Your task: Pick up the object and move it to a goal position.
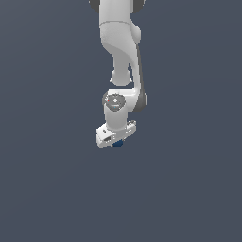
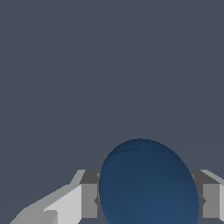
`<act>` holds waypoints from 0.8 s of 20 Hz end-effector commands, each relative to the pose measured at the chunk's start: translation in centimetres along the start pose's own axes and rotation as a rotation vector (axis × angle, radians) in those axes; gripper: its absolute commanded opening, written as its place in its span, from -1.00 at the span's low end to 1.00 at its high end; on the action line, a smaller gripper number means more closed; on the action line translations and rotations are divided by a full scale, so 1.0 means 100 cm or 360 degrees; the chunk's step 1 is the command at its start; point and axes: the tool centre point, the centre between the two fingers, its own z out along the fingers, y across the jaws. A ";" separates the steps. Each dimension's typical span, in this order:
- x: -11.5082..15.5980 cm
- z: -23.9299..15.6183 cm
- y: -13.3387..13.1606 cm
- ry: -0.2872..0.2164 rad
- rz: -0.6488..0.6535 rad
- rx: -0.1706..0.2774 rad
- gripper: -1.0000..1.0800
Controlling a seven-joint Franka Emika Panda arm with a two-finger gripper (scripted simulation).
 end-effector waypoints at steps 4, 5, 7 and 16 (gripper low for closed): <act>0.007 -0.020 -0.010 0.0003 -0.0001 -0.0001 -1.00; 0.008 -0.026 -0.013 0.0003 -0.0001 -0.0001 -1.00; 0.013 -0.039 -0.020 0.0002 -0.0002 -0.0002 -1.00; 0.039 -0.122 -0.064 0.0002 -0.0002 -0.0003 -1.00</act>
